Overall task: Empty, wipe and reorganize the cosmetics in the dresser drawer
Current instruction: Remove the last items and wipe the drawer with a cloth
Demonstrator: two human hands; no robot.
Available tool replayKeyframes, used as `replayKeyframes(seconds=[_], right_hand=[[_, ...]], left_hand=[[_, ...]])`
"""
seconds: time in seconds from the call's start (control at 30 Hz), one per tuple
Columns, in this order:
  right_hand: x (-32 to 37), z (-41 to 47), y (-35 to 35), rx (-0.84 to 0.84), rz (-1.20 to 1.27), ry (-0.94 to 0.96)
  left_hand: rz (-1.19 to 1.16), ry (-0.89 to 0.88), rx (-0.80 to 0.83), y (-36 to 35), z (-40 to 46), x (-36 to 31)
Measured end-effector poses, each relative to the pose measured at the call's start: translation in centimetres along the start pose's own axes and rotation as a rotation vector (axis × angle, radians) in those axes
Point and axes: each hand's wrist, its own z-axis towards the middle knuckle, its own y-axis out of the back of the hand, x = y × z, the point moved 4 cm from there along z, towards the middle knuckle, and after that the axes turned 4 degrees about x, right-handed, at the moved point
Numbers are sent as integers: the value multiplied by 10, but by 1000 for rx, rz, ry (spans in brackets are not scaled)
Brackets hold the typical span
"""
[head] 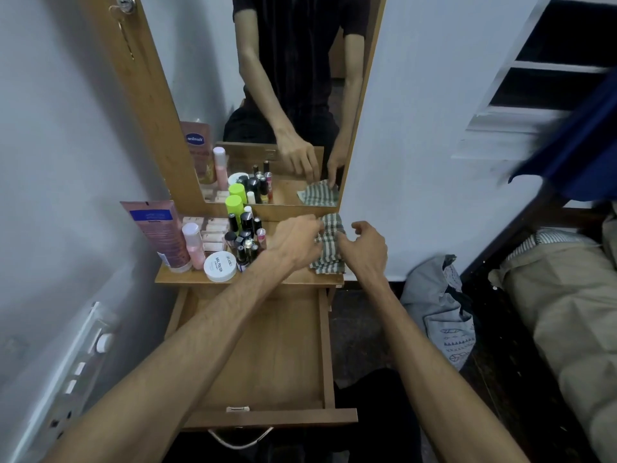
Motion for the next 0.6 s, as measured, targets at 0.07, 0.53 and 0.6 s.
replayKeyframes(seconds=[0.07,0.53,0.6], right_hand=[[-8,7,-10,127,60,-129],[-6,-6,-18,163,531,-180],[0,-20,-16,173,619,-190]], left_hand=[[2,7,33,-16,-1,-8],[-416,188,-44,-36,-52,-4],[-503,219,-73,-33,-65,-5]])
